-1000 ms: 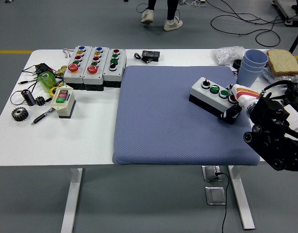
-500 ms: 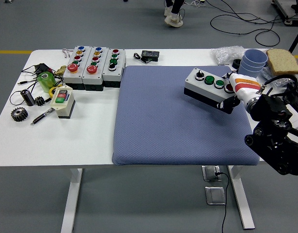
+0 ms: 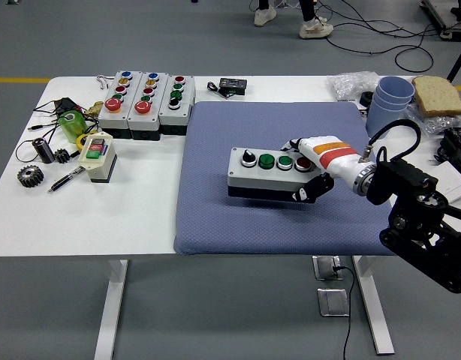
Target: Pick up the button,place it on the desk,press the button,press the button
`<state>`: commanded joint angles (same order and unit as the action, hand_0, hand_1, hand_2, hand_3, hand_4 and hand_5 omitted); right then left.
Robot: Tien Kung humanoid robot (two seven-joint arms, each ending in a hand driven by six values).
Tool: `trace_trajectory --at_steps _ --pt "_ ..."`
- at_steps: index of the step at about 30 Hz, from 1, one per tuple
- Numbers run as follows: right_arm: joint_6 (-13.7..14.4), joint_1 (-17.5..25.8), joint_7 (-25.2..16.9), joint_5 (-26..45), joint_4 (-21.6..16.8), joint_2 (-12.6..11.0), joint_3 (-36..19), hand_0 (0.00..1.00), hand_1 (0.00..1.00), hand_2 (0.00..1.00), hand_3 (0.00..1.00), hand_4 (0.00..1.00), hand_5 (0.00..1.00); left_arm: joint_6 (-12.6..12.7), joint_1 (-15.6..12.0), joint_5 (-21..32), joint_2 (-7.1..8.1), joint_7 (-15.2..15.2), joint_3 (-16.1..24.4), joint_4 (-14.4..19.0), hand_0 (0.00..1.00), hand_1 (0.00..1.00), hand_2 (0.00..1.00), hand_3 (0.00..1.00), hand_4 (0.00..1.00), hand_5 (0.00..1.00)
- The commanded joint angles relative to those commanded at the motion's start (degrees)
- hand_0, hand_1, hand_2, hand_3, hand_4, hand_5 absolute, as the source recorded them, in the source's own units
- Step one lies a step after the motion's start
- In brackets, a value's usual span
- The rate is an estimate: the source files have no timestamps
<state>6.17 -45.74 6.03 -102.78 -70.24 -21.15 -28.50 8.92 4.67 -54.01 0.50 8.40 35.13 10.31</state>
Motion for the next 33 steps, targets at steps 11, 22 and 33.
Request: trace_trajectory --at_steps 11,22,33 --pt "4.5 0.0 -4.7 -0.2 3.8 2.1 3.1 0.036 0.002 0.221 0.481 0.909 0.280 0.0 -0.2 -0.5 -0.10 0.1 0.4 0.0 0.622 0.657 0.674 0.591 0.334 0.638" --pt "1.8 0.8 -6.9 -0.3 5.6 2.3 2.8 0.048 0.002 0.253 0.508 0.930 0.280 -0.1 -0.4 -1.3 -0.11 0.3 0.7 0.0 0.622 0.657 0.674 0.591 0.334 0.638" --pt "3.1 1.6 -7.8 -2.4 5.2 2.0 1.5 0.390 0.305 0.485 0.790 0.998 0.297 -0.1 -0.6 -1.5 -0.14 0.3 0.8 0.0 0.622 0.657 0.674 0.591 0.334 0.638"
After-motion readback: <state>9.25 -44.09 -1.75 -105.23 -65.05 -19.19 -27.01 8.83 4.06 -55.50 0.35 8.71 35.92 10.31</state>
